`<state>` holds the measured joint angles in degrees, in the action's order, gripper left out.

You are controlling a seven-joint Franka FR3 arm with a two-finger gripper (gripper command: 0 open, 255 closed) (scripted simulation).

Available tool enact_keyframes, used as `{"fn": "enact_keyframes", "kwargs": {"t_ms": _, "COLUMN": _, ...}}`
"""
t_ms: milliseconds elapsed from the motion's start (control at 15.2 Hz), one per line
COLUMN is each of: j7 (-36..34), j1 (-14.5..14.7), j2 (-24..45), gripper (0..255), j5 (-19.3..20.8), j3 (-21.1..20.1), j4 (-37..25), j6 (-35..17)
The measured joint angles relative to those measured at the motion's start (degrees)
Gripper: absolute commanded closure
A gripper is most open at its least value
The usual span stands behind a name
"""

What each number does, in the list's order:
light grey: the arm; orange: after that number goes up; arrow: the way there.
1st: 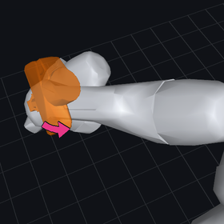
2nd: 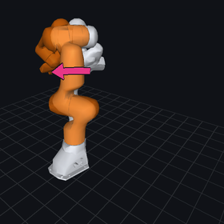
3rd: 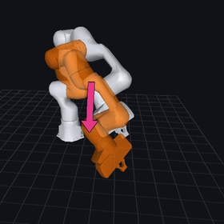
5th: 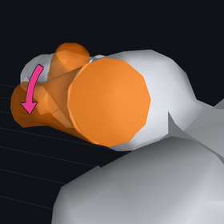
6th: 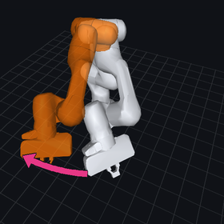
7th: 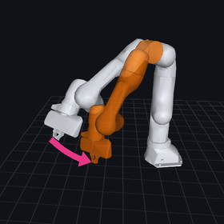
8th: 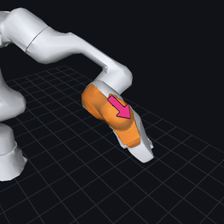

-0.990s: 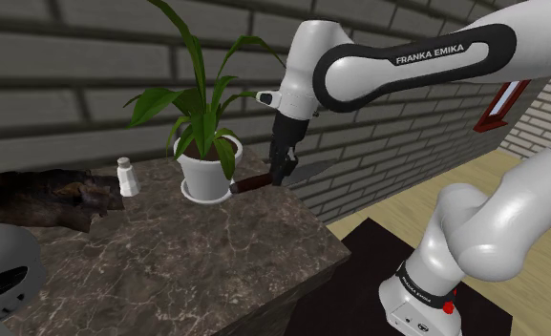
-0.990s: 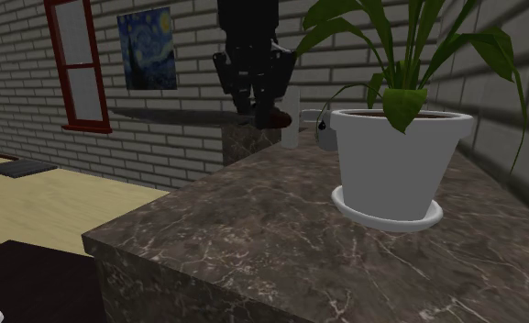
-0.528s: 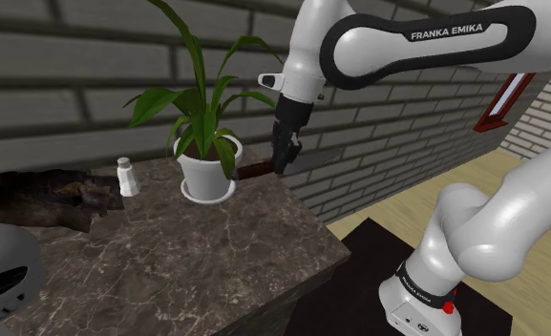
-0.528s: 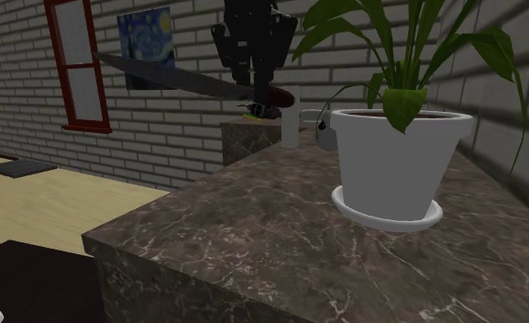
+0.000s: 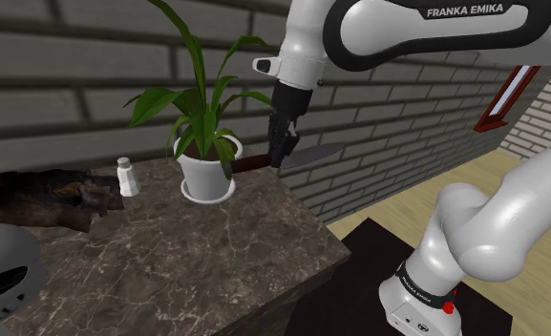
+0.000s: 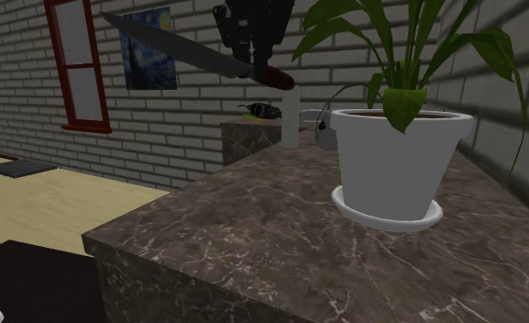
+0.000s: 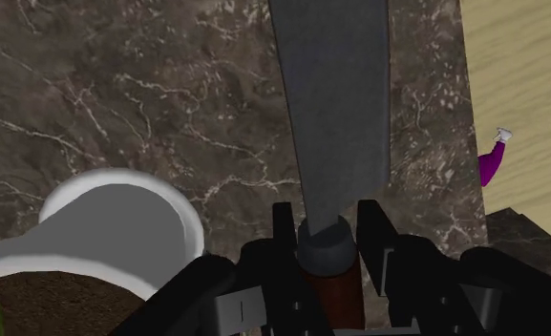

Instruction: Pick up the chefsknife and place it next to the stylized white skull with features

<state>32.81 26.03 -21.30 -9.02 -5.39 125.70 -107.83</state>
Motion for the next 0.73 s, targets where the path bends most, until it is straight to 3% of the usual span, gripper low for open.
{"fn": "enact_keyframes", "kwargs": {"t_ms": 726, "j7": -15.2, "j1": 5.0, "j2": 11.0, "gripper": 255, "j5": 0.3, "j3": -10.2, "j4": -10.8, "j6": -2.1}}
